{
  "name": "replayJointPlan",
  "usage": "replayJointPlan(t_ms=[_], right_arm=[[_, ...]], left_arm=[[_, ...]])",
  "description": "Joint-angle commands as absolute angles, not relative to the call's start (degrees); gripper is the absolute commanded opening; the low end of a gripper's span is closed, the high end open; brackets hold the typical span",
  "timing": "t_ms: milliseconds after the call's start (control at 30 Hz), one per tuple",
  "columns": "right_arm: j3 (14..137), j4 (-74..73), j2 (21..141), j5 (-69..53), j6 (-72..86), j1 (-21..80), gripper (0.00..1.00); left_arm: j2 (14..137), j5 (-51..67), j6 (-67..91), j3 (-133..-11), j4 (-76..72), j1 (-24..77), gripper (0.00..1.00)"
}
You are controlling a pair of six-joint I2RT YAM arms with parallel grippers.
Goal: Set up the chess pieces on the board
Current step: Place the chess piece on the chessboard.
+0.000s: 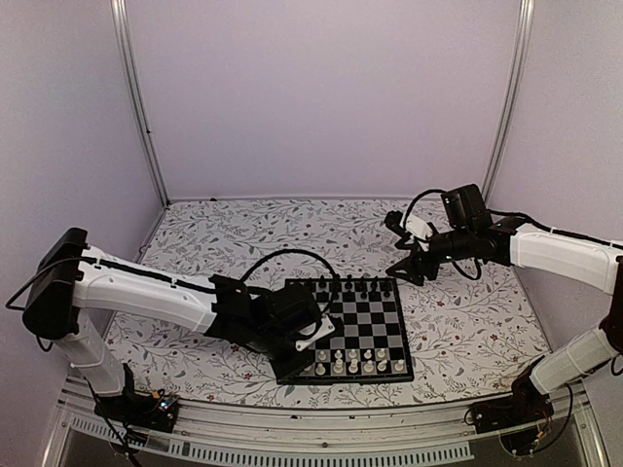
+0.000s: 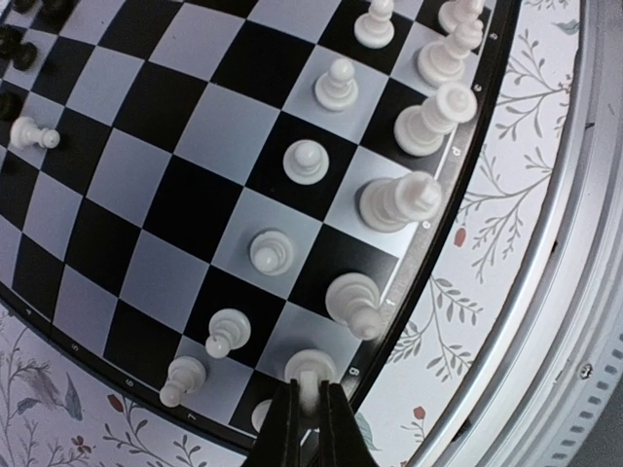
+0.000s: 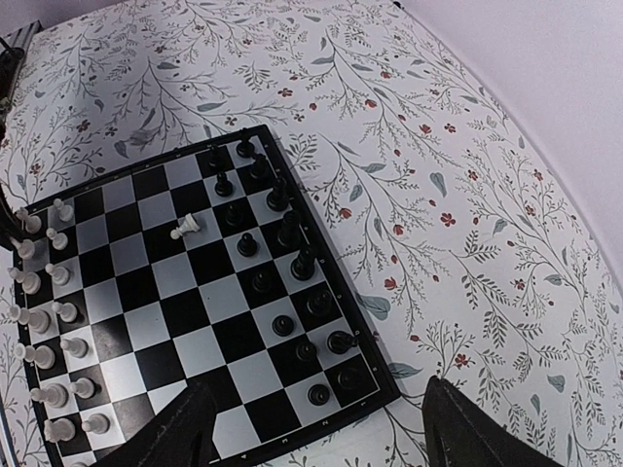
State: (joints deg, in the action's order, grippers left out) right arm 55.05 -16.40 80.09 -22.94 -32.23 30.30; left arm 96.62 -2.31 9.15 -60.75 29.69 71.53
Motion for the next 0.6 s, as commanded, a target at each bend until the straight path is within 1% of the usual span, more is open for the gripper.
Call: replayJointPlan(t_ms=[0,433,500,567], right_arm=[[54.5,-15.9,80.8,-23.9,-32.6,30.0,0.76],[54.7,-16.2,81.2,-24.2,-32.8,30.0,0.77],[54.7,-16.2,81.2,-24.3,-32.8,30.1,0.77],[54.7,-16.3,81.3,-24.4,-32.8,30.0,0.77]], left_arm=[[98.0,-2.9,8.1,-62.5,29.5,72.6,0.00],[100.7,-3.9,7.3,-63.8,30.8,73.2,0.01],[100.6,-4.1,7.2,-63.7,30.9,73.3,0.02],[100.4,-4.1,7.4,-63.6,31.1,73.4,0.06]])
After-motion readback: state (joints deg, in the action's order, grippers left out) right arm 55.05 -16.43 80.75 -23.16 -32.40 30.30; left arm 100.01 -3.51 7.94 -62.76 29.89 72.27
